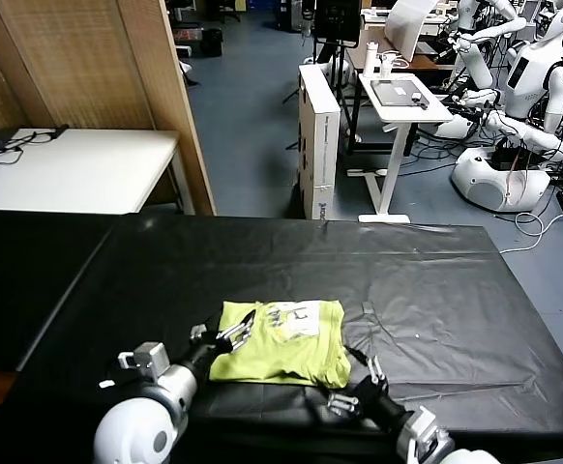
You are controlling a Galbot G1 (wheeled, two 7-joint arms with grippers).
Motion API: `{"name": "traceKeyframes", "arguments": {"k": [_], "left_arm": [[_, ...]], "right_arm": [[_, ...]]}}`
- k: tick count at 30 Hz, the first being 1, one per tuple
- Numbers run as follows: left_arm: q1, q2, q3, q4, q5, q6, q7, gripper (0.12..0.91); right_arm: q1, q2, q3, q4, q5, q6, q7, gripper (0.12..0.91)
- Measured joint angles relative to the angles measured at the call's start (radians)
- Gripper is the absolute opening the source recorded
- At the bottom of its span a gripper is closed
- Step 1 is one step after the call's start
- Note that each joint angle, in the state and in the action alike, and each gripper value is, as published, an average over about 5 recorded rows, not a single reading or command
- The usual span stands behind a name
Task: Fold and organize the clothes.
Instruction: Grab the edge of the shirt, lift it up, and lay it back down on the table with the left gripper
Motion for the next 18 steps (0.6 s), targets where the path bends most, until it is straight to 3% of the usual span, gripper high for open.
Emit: {"name": "traceKeyframes", "arguments": {"k": [4,7,18], "left_arm": [[0.002,0.001,-0.002,0.008,0.005,-0.003,0.000,0.907],[0.004,0.001,-0.003,0.012,0.009,-0.006,0.000,0.907],[0.016,-0.002,0.000,0.007,0.019,-0.008,0.000,0.907]], "right_arm": [[-0.009,-0.001,-0.017,-0.004,-0.011,0.000,0.002,0.888],[-0.011,-0.001,-0.027,-0.009,-0.022,0.001,0.003,0.795],[-0.013,0.005,-0.029,-0.022,-0.035,0.005,0.011,0.203]]}}
